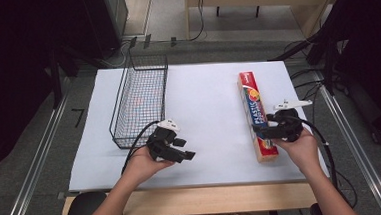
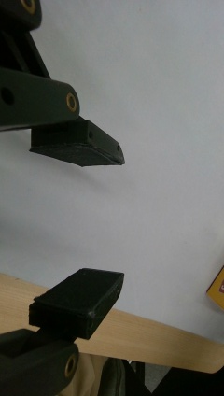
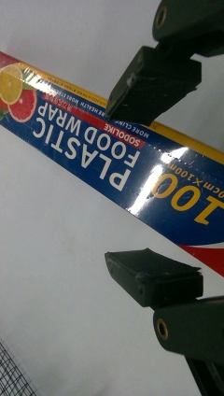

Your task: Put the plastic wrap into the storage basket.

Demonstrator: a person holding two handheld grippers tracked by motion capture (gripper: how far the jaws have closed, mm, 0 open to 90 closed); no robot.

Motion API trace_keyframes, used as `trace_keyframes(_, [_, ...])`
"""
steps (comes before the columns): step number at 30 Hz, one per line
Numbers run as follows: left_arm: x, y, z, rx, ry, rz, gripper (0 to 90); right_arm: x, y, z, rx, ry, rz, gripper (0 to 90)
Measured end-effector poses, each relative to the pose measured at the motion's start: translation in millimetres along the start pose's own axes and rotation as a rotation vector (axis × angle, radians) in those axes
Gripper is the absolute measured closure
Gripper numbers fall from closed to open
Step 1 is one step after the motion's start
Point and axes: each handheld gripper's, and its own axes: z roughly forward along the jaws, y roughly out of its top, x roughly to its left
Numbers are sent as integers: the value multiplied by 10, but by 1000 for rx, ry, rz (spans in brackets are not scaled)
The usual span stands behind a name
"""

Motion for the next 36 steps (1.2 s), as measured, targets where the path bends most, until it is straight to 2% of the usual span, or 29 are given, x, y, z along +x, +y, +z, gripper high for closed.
trace_keyframes(8, [-4, -2, 13, 8, -1, 2, 376, -9, 6, 1, 17, -1, 21, 280])
trace_keyframes(29, [0, 0, 37, 6, -11, -2, 374, -20, 16, 22, 39, -15, 21, 284])
trace_keyframes(36, [-38, 25, 53, -5, -15, 10, 372, -53, 113, 82, 125, -44, 87, 285])
